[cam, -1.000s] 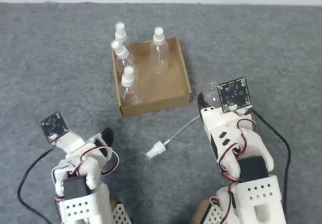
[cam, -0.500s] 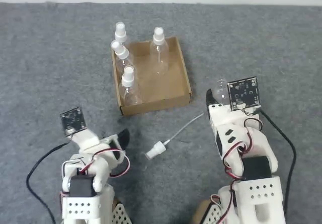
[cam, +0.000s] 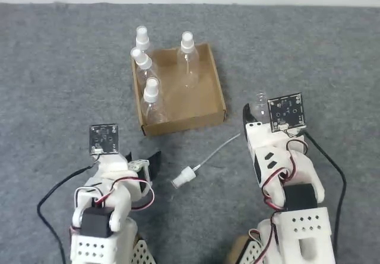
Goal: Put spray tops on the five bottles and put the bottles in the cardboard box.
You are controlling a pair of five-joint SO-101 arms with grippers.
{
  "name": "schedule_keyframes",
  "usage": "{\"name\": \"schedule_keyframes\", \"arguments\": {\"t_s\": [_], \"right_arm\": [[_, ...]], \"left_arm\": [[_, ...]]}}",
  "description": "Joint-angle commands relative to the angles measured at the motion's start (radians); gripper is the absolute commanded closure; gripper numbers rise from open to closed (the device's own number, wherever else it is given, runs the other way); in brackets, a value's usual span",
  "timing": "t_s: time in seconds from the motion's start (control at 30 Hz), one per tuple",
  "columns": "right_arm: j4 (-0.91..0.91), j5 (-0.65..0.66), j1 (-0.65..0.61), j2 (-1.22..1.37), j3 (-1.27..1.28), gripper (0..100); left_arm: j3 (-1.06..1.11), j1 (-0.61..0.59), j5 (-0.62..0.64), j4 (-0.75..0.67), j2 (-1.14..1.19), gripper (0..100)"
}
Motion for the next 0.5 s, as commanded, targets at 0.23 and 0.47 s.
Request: {"name": "schedule_keyframes", "arguments": {"t_s": [0.23, 0.47], "right_arm": [[-0.039, -0.014, 0.068, -0.033, 0.003, 95.8], [-0.076, -0.081, 0.130, -0.024, 0.006, 95.8]], "left_arm": [[-0.110, -0.006, -0.051, -0.095, -0.017, 75], [-0.193, 0.043, -0.334, -0.169, -0.014, 75]]}}
